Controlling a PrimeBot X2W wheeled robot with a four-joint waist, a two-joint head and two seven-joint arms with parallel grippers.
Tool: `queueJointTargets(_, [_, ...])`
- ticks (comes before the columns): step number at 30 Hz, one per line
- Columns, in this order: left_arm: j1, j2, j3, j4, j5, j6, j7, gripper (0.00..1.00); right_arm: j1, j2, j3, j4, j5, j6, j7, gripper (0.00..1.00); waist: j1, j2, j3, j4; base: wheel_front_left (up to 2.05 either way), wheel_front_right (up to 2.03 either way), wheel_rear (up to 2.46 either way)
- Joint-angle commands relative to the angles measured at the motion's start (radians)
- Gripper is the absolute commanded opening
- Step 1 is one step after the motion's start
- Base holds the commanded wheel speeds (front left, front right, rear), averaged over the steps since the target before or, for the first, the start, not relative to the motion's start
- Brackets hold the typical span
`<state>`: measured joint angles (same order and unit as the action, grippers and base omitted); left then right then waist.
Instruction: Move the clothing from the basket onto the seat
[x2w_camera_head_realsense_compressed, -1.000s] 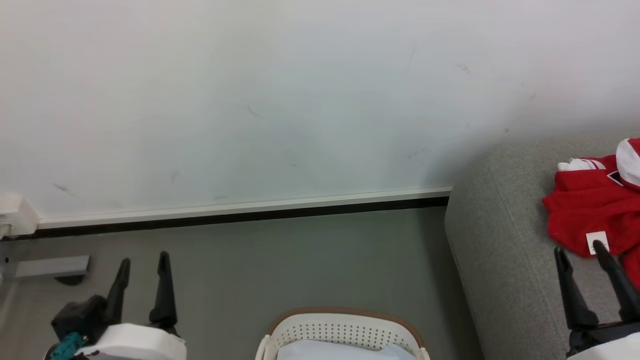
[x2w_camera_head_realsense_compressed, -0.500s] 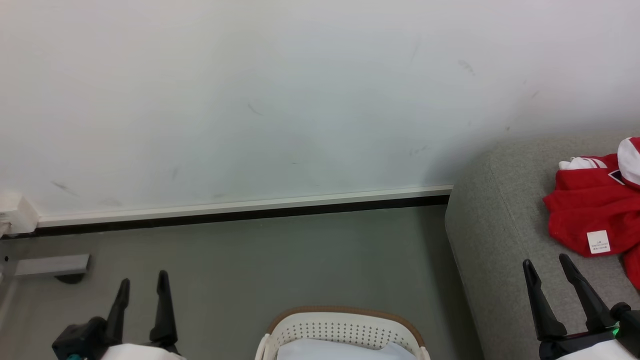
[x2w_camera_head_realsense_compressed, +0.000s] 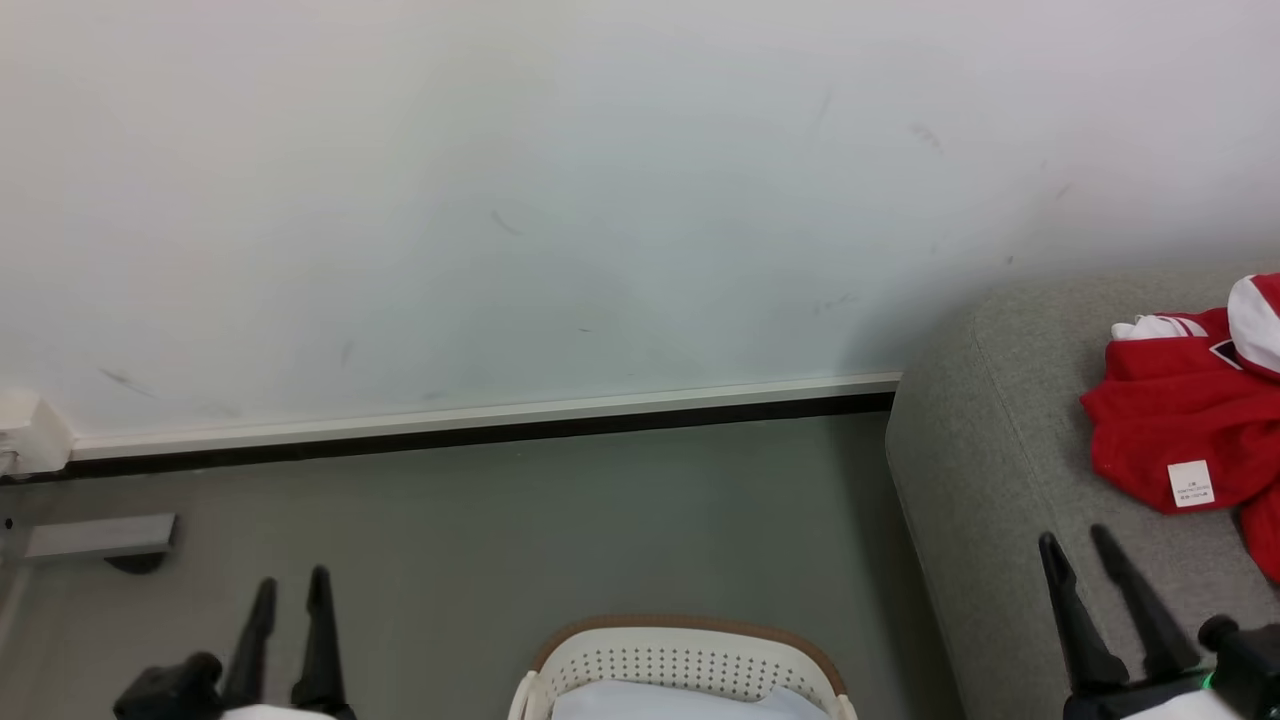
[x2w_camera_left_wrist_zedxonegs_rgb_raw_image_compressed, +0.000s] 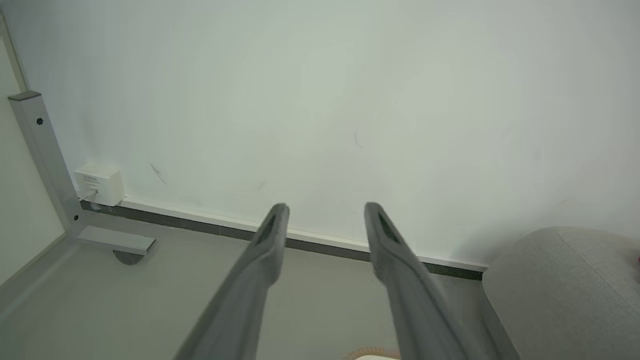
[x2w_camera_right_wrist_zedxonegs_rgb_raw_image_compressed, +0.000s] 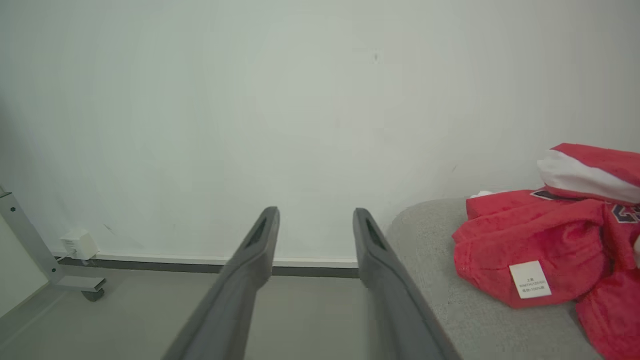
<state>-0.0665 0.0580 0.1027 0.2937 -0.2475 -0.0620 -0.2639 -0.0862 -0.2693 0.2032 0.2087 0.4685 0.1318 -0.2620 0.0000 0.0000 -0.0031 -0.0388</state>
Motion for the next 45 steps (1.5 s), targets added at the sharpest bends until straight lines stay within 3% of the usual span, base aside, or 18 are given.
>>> queueJointTargets(1, [0.007, -0.005, -0.001, 0.012, -0.002, 0.0, 0.001, 0.0, 0.011, 0.006, 0.003, 0.01, 0.001, 0.0, 0.001, 0.0, 0.0, 0.0, 0.0, 0.0, 0.0, 0.0, 0.0])
queueJointTargets(22, [-0.009, -0.006, 0.004, -0.001, -0.361, -0.019, 0.103, 0.0, 0.002, 0.058, -0.074, 0.017, 0.31, 0.0, 0.094, 0.0, 0.0, 0.0, 0.001, 0.006, 0.0, 0.0, 0.0])
queueJointTargets(45, [-0.021, -0.005, 0.006, -0.018, -0.663, -0.034, 0.185, 0.0, -0.008, 0.102, -0.143, 0.022, 0.565, -0.001, 0.175, 0.0, 0.0, 0.0, 0.002, 0.013, 0.0, 0.0, 0.0])
